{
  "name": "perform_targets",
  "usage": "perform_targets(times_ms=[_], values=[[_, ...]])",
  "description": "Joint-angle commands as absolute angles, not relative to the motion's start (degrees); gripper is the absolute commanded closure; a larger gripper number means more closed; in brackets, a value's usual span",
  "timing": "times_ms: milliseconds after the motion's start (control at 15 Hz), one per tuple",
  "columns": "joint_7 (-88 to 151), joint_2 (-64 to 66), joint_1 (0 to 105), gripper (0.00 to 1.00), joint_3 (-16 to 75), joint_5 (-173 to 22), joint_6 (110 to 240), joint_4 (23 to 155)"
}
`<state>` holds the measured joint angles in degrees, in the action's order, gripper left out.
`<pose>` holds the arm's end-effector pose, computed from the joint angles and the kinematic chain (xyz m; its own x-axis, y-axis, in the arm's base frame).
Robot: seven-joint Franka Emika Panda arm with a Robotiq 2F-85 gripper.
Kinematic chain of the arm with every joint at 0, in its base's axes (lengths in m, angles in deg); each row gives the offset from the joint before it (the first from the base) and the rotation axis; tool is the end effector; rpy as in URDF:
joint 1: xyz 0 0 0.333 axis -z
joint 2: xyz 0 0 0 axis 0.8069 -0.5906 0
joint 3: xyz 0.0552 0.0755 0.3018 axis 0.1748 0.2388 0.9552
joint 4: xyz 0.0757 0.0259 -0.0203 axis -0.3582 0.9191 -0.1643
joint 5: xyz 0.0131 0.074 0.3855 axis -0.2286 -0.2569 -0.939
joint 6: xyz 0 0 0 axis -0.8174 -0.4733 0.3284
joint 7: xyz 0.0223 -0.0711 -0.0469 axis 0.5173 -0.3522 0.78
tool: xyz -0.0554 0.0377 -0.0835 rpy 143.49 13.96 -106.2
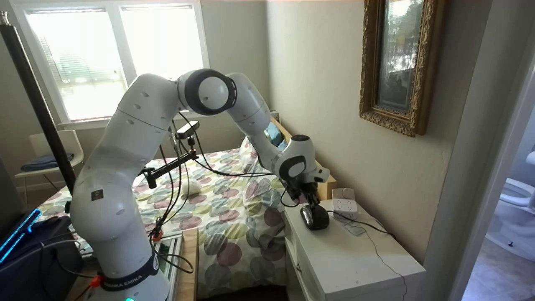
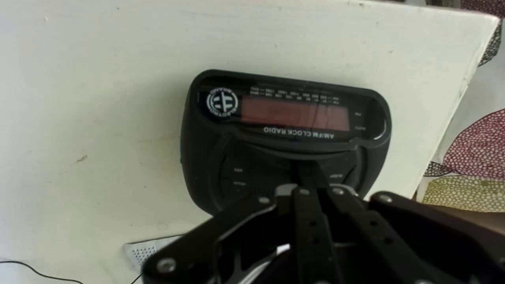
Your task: Press the button on the black object
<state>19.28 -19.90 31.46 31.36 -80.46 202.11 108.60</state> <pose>0.5957 0.2162 0.1629 0.9767 0.0388 0.2109 0.0510 -0.9973 -0.0527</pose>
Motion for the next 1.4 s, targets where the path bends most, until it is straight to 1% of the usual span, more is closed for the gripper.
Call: perform_targets(times_ms=[0, 333, 467, 933, 1333], values=[[16.32, -21.35, 30.15, 1.0, 29.78, -78.35, 201.57, 108.01], [16.61, -22.0, 30.2, 1.0, 29.4, -78.0, 202.49, 108.64], [17.12, -20.3, 30.86, 1.0, 30.72, -78.84, 201.65, 108.98], [8.56, -10.55, 26.12, 1.0, 28.13, -75.67, 192.37, 111.85], [3.64, -1.65, 27.82, 1.0, 30.7, -74.19, 184.5, 112.71]])
